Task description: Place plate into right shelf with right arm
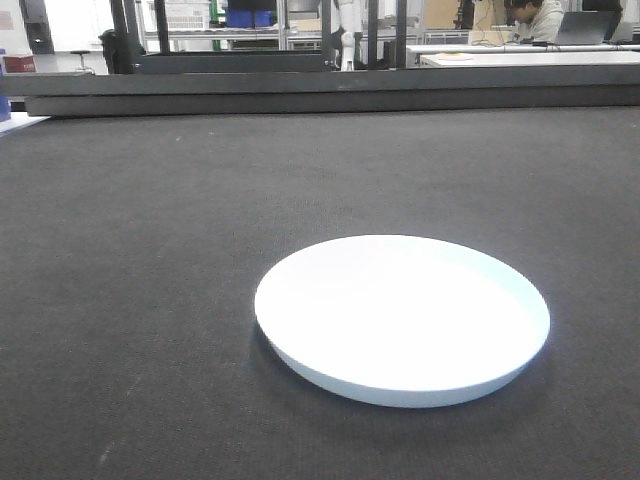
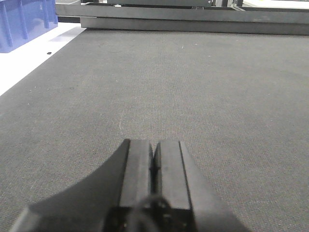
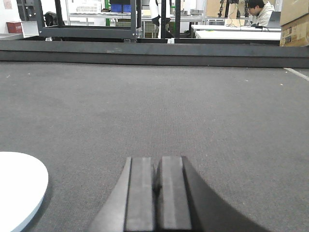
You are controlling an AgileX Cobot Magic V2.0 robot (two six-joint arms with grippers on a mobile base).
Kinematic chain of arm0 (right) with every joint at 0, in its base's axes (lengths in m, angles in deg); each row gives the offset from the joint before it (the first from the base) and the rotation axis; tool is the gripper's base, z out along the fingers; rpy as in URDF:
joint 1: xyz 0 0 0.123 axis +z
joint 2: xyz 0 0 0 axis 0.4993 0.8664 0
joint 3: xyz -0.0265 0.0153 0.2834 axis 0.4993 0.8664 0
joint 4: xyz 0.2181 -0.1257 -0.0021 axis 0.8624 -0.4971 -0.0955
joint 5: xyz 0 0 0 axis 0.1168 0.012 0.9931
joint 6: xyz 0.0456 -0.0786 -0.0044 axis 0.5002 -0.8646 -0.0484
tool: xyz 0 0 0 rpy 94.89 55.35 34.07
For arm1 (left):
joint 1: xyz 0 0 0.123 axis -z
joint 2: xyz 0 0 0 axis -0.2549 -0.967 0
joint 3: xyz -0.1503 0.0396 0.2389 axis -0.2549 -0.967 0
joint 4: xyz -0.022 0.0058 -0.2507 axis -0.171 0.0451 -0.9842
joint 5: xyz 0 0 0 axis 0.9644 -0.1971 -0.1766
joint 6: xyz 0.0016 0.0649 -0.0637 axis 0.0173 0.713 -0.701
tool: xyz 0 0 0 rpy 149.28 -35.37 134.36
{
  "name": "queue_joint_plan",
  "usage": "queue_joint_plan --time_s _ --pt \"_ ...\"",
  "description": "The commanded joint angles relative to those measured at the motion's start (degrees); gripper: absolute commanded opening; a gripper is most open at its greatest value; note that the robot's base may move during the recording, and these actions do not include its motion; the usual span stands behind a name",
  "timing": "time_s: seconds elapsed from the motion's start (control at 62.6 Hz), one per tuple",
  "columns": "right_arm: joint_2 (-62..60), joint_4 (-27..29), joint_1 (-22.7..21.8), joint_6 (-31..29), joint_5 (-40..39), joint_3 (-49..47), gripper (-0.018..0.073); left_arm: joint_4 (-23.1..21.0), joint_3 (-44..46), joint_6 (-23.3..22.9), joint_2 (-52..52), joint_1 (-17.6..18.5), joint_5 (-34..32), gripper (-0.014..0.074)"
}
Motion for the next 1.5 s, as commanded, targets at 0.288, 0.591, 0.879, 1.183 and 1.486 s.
queue_joint_plan --time_s 0.288,0.591,0.879,1.183,1.486 --pt "-0.7 -1.7 0.1 -0.6 -4.7 -0.5 0.0054 -0.2 -0.5 0.2 0.1 0.4 -4.8 -0.0047" --pt "-0.7 -0.6 0.1 -0.1 -5.0 -1.6 0.0054 -0.2 -0.5 0.2 0.1 0.4 -4.8 -0.0047" --pt "7.1 1.4 0.1 -0.1 16.4 -16.9 0.0054 -0.2 -0.5 0.2 0.1 0.4 -4.8 -0.0047" --pt "27.4 1.1 0.1 -0.2 27.9 -29.4 0.0054 -0.2 -0.5 0.2 0.1 0.4 -4.8 -0.0047" --pt "50.3 2.0 2.8 1.8 39.1 -39.8 0.0054 -0.2 -0.5 0.2 0.1 0.4 -4.8 -0.0047"
